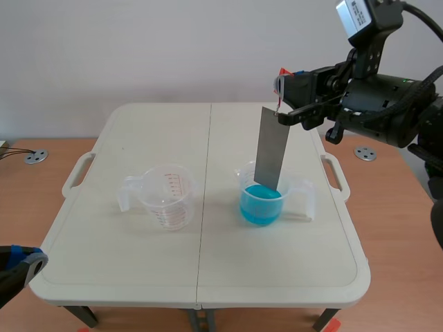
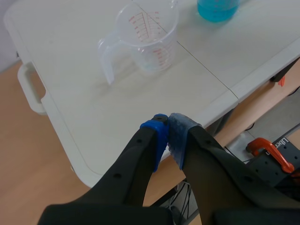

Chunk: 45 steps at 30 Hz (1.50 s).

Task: Hold the metal plate by the orange handle, dip it into the blue solution, take it out and point at it, then put the plate back in the beaker on the left.
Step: 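Lower the plate into the blue solution, then hold the plate still in the solution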

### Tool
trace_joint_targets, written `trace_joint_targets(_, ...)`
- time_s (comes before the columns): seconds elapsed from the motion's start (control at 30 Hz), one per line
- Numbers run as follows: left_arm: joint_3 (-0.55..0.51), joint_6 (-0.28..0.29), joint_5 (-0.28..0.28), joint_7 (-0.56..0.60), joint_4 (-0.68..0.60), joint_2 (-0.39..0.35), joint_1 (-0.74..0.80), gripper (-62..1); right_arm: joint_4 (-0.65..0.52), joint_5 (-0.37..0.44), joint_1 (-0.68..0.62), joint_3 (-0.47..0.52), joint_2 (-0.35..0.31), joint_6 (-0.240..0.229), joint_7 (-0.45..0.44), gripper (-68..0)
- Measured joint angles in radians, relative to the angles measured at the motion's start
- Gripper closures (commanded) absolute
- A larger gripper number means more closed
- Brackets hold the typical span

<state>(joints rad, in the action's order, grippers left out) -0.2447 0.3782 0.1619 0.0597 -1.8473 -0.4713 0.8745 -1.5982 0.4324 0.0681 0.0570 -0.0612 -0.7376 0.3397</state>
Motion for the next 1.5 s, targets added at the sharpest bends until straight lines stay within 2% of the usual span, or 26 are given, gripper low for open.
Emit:
trace_joint_targets(0.7,0.000,0.000,-0.004,-0.019,0.000,0.000,-0.024,-2.6,0.227,-0.228,0.000,0.000,0.000,0.000,-0.266,-1.3)
trace_joint_targets(0.9,0.000,0.000,-0.004,-0.019,0.000,0.000,-0.024,-2.5,0.271,-0.267,0.001,0.000,0.000,0.000,-0.332,-1.3)
trace_joint_targets(1.1,0.000,0.000,-0.004,-0.019,0.000,0.000,-0.024,-2.5,0.279,-0.303,0.001,0.000,0.000,0.000,-0.348,-1.3)
trace_joint_targets(1.5,0.000,0.000,-0.004,-0.019,0.000,0.000,-0.024,-2.5,0.279,-0.306,0.001,0.000,0.000,0.000,-0.351,-1.3)
